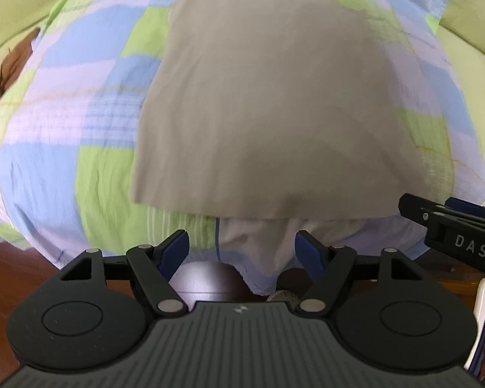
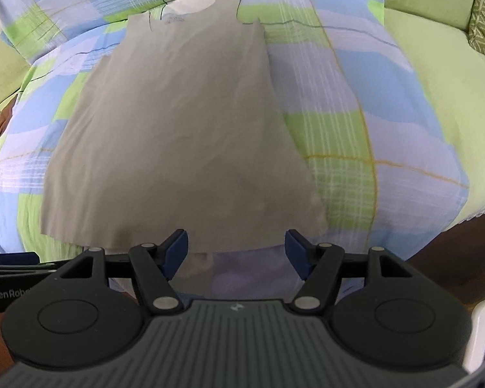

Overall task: Fold clothes
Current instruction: 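Pull both grippers back from the flat shirt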

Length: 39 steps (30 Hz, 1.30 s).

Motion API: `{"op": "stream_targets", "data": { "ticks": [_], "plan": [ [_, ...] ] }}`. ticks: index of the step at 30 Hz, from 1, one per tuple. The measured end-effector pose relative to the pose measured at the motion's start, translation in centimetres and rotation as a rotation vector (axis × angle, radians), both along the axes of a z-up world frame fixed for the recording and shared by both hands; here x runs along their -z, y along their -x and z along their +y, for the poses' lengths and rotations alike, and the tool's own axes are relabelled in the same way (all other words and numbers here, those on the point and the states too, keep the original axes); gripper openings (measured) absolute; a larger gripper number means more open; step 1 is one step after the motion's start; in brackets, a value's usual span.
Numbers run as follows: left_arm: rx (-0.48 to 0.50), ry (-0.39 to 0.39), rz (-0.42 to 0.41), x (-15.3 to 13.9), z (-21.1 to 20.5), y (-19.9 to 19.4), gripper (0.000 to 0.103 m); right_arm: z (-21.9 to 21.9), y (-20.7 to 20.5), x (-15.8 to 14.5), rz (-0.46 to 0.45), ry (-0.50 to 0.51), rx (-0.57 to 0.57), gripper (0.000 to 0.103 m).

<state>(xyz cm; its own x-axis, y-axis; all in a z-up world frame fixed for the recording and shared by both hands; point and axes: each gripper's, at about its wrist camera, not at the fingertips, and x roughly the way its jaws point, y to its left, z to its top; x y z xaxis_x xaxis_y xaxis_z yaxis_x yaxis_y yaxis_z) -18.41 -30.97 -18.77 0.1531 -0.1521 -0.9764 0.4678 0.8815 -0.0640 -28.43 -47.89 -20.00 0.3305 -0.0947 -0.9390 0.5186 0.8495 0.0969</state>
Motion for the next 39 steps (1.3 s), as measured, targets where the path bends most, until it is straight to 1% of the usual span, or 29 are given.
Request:
{"op": "stream_targets", "data": {
  "ticks": [2,3,4,5,8,10,12,14,18,21,23,27,32,39],
  "plan": [
    [0.009,0.017,-0.028,-1.6,0.3,0.3,0.074,0.4,0.0,-1.2,-0.017,0.014,-0.005,0.063],
    [0.019,0.026,-0.048,-2.6,0.5,0.5,0.074,0.9,0.1,-2.5,-0.039,0.027,-0.008,0.063],
    [0.031,0.036,-0.069,-3.8,0.9,0.7,0.074,1.4,0.2,-3.5,-0.054,0.039,-0.011,0.065],
    [0.035,0.04,-0.076,-4.3,1.1,0.8,0.074,1.7,0.3,-4.1,-0.062,0.047,-0.012,0.067],
    [0.061,0.062,-0.121,-7.3,2.6,1.4,0.074,3.9,0.9,-7.5,-0.113,0.089,-0.009,0.068],
    [0.073,0.066,-0.142,-8.6,3.4,1.8,0.074,4.7,1.0,-8.6,-0.124,0.098,-0.002,0.069],
    [0.086,0.073,-0.174,-10.5,4.6,2.5,0.074,6.3,1.3,-10.7,-0.146,0.106,0.013,0.069],
    [0.09,0.084,-0.201,-12.1,5.9,2.9,0.074,7.3,1.4,-12.0,-0.159,0.118,0.016,0.069],
    [0.089,0.086,-0.245,-14.0,7.1,3.1,0.074,9.0,1.3,-14.5,-0.184,0.14,0.016,0.07],
    [0.083,0.089,-0.267,-15.3,8.1,3.0,0.074,9.9,1.5,-16.1,-0.206,0.156,0.017,0.072],
    [0.086,0.087,-0.269,-15.7,8.5,3.0,0.075,10.5,1.9,-17.0,-0.218,0.169,0.018,0.073],
    [0.114,0.085,-0.272,-16.1,8.7,3.2,0.075,10.9,3.0,-17.8,-0.213,0.164,0.036,0.074],
    [0.142,0.079,-0.258,-15.8,8.7,3.6,0.075,10.7,4.3,-17.8,-0.172,0.159,0.059,0.075],
    [0.19,0.086,-0.236,-15.5,7.3,4.8,0.075,9.7,5.6,-17.2,-0.125,0.167,0.08,0.075]
  ]
}}
